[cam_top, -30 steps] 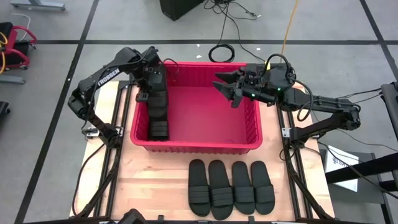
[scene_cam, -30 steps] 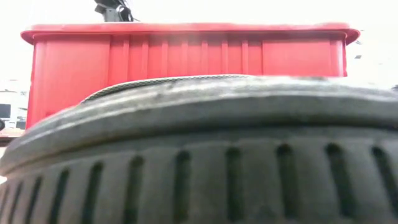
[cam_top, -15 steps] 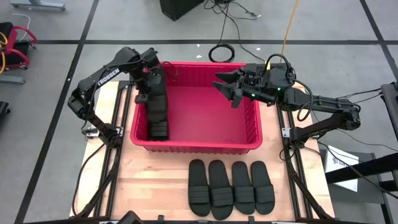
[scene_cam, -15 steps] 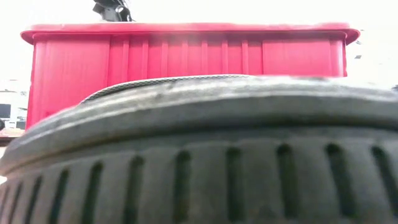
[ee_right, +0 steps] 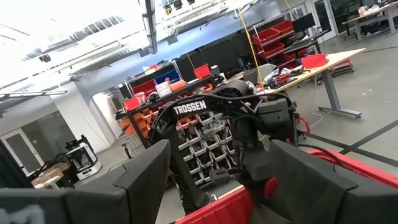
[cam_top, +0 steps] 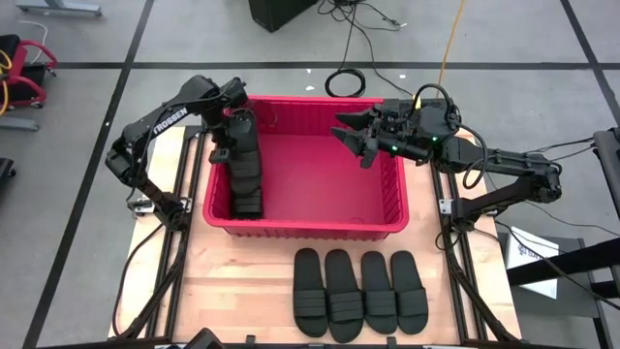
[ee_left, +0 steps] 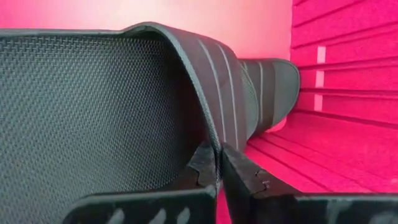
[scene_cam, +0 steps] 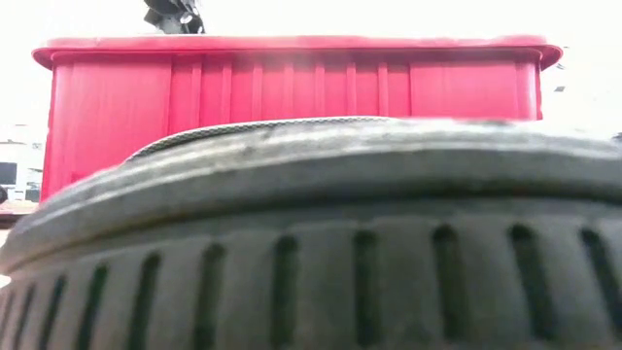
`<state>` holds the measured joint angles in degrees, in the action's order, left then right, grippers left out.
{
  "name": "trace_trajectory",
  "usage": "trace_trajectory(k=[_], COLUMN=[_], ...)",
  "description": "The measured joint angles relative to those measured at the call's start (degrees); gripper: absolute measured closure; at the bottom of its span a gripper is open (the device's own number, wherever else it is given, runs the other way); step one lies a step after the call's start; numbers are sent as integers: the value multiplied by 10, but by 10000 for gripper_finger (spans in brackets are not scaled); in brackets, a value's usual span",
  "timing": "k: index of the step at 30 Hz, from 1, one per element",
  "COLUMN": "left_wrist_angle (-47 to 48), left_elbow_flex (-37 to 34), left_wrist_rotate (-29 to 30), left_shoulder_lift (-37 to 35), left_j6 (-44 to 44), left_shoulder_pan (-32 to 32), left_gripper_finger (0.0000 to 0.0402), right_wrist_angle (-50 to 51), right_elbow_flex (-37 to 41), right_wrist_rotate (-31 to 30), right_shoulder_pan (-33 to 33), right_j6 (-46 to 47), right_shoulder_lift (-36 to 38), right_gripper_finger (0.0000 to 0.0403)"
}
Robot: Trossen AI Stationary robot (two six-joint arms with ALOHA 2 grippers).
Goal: Pick and place slides into bin
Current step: Put the black slide into the red bin
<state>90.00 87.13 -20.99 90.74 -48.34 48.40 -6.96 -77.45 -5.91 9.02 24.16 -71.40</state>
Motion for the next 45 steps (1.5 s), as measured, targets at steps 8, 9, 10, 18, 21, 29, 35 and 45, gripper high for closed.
trace_trajectory(k=[8,9,10,18,21,29,35,45], left_wrist_angle=[-6,-9,-13,-72,-92,-91,-93,-92], left_elbow_flex=[-57,-61,-63,-67,-67,-67,-67,-66], left_wrist_rotate=[5,12,18,99,113,114,110,108], left_shoulder_lift=[0,0,0,0,0,0,0,0], left_j6=[5,2,0,-4,-5,-9,9,44], left_shoulder_pan=[-6,-6,-6,5,7,11,11,10], left_gripper_finger=[390,389,389,394,387,391,349,238], right_wrist_angle=[7,9,12,16,16,16,16,17], right_elbow_flex=[0,0,0,0,0,0,0,0], right_wrist_rotate=[0,0,0,0,0,0,0,0], right_shoulder_pan=[-1,-1,-1,-1,-1,-1,-1,-1], right_j6=[0,0,0,0,2,2,1,-9], right_shoulder_lift=[0,0,0,0,0,0,0,0], right_gripper_finger=[138,138,138,138,138,138,138,138])
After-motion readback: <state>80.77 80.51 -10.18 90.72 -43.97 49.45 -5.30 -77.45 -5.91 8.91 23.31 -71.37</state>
